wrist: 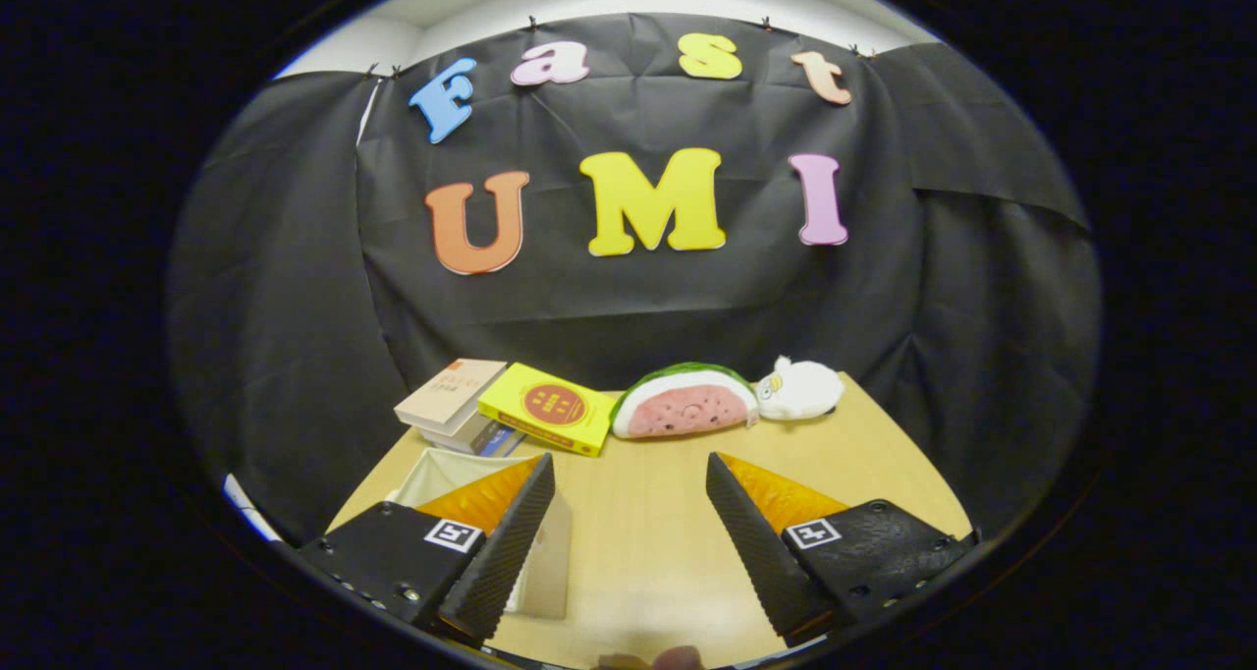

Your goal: Open the storage box then place both shoes into the box .Put the left shoe in first, then the right shoe, with the right side of both shoes facing outward in a uniform manner.

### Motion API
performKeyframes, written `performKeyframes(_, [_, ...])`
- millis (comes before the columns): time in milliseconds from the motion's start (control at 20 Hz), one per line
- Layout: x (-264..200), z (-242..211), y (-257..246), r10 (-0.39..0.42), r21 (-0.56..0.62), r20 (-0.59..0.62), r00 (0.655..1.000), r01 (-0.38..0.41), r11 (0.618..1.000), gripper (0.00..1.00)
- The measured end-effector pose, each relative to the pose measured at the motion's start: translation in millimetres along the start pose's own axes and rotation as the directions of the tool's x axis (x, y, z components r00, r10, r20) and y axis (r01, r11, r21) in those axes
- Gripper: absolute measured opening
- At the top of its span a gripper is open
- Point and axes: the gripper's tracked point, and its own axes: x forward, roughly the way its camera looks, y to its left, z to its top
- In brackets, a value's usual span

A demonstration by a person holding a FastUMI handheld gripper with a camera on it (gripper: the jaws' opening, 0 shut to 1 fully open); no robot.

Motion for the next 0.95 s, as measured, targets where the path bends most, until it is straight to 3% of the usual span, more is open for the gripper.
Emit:
performKeyframes(250, [-16.2,28.0,-52.0,-0.061,-0.007,0.102,0.993,0.062,0.998,0.96])
performKeyframes(450, [-25.5,27.9,-75.2,-0.083,0.013,0.099,0.992,0.082,0.997,0.96])
performKeyframes(950, [-36.3,36.0,-89.8,-0.085,0.036,0.113,0.990,0.082,0.996,0.96])
